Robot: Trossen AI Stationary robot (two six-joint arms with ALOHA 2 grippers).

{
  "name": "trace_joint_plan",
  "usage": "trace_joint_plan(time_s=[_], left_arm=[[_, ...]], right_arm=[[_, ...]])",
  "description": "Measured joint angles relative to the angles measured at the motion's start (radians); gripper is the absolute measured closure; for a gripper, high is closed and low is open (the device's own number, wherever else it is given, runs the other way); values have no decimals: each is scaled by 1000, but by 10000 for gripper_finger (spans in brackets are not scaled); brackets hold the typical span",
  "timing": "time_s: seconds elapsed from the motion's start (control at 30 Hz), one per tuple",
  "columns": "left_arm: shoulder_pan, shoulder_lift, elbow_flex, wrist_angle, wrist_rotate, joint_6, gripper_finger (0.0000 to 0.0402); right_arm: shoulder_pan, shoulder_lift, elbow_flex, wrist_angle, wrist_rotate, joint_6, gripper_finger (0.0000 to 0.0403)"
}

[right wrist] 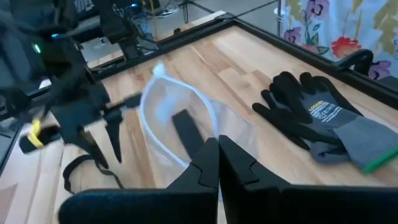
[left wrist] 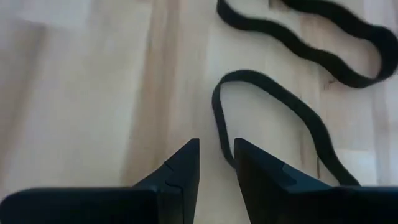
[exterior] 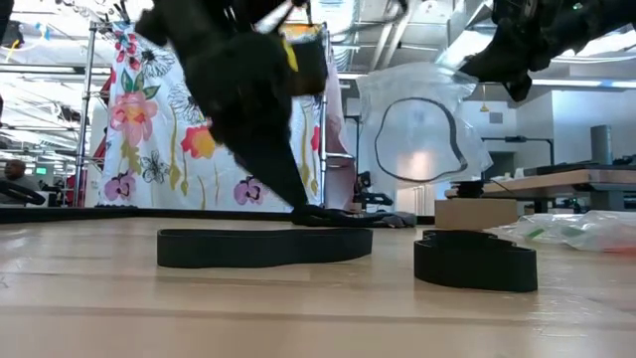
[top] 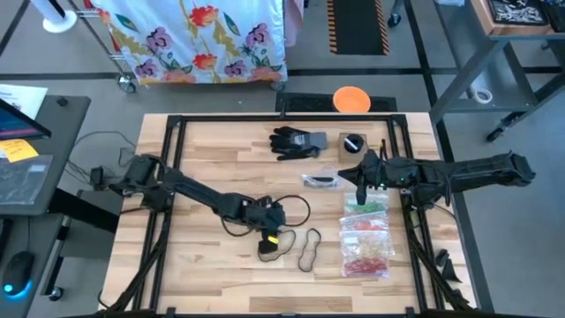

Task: Sort rubber bands
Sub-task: Put the black rubber band into the transparent zip bag

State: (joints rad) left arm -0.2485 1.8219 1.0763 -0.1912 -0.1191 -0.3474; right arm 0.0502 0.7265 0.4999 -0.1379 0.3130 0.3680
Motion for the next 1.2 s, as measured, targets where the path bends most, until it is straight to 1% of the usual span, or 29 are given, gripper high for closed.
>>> trace_joint_plan(time_s=[0.13, 0.23, 0.27, 0.33, 0.4, 0.47, 0.53, 0.57, 0.67, 0.8, 0.9, 0.97, 1.03, 1.1, 1.17, 1.2], left_arm=[[-16, 84, 0, 90, 24, -29, 306], [-18, 117, 4, 148, 63, -16, 306], [-17, 124, 5, 152, 61, -17, 306], [-6, 124, 6, 130, 66, -32, 307], [5, 122, 10, 78, 70, -50, 317], [14, 111, 20, 10, 65, -58, 343], [16, 99, 34, -20, 60, -50, 382], [16, 99, 45, -34, 52, -38, 391], [6, 95, 94, -88, 25, 22, 395], [-9, 66, 223, -207, 4, 110, 398], [-28, 46, 330, -278, -62, 197, 399], [-44, 31, 393, -275, -176, 286, 399], [-52, 19, 456, -242, -312, 374, 399], [-51, 18, 523, -232, -412, 451, 399], [-44, 21, 580, -229, -464, 516, 399], [-38, 22, 603, -219, -470, 539, 399]], right_arm=[[0, 0, 0, 0, 0, -13, 403], [-5, -1, 1, 10, 0, -26, 403], [-8, -2, 1, 11, 0, -26, 403], [-17, -2, 2, 11, 0, -27, 403], [-27, -2, 2, 8, 0, -29, 403], [-34, -2, 2, 8, 0, -29, 403], [-40, -2, 2, 8, 0, -29, 403], [-40, -2, 2, 7, 0, -29, 403], [-40, 0, 2, 5, 0, -28, 403], [-30, 29, 2, 5, -1, -13, 403], [-34, 82, 2, 13, -12, -6, 403], [-48, 125, 12, 12, -43, 2, 403], [-57, 170, 26, 9, -74, 2, 403], [-61, 213, 40, 12, -81, 2, 403], [-61, 254, 54, 19, -81, 2, 403], [-60, 274, 58, 21, -81, 2, 403]])
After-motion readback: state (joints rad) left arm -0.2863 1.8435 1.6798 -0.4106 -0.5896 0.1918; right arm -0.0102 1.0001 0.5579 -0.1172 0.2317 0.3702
